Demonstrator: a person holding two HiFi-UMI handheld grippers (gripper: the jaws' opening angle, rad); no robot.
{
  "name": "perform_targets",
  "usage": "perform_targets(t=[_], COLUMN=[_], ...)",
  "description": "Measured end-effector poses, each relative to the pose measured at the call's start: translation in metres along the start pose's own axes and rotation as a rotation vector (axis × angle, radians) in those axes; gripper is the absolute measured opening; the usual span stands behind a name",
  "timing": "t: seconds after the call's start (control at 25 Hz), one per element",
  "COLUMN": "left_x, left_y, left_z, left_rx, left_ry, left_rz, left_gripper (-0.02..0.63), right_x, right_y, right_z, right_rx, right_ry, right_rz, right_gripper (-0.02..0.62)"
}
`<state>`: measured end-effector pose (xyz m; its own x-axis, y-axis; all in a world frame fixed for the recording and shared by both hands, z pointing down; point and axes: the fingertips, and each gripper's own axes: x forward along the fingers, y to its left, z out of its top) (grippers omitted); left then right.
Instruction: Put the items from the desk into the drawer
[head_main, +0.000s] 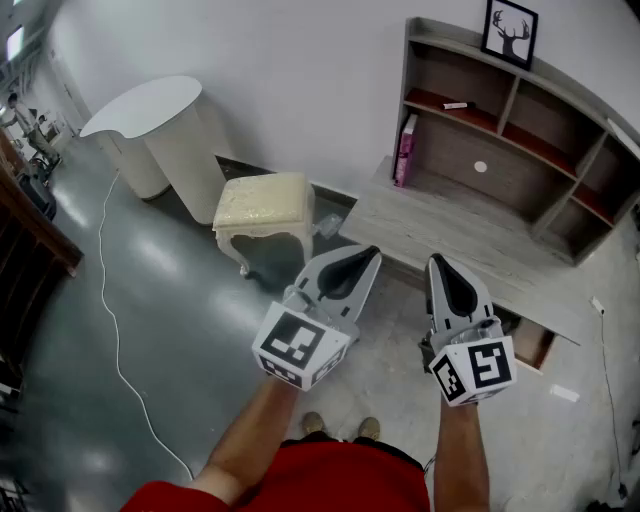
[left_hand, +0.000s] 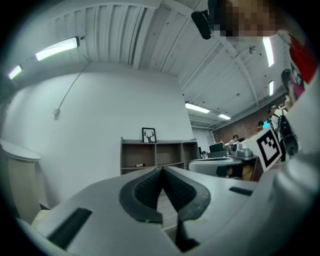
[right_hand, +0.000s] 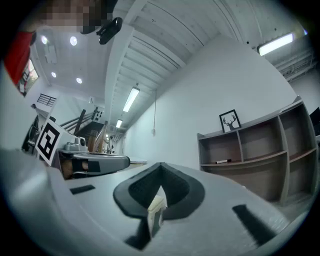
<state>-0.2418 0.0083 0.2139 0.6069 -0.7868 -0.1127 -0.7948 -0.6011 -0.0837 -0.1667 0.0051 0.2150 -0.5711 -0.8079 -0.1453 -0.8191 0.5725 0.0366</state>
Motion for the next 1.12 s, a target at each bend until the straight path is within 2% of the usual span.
perform_targets(t=[0.44, 0.8, 1.12], left_x=[0.022, 0.059, 0.097], left_y=[-0.003, -0.014, 0.0], left_z=[-0.003, -0.001, -0.007], left_rx=[-0.019, -0.02, -0.005], left_ry=[-0.001, -0.011, -0.007], left_rz=[0.026, 0.097, 0.085], left_gripper=[0.008, 0.008, 0.008], right_x=[0.004, 0.001, 0.028], right_y=[-0.024, -0.063, -0.102], right_z=[-0.004, -0.014, -0.016], right_rx=[0.032, 0.029, 0.037], right_ry=[-0.001, 0.022, 0.028], right_rz=[0.008, 0.035, 0.003], right_gripper=[0.003, 0.003, 0.003])
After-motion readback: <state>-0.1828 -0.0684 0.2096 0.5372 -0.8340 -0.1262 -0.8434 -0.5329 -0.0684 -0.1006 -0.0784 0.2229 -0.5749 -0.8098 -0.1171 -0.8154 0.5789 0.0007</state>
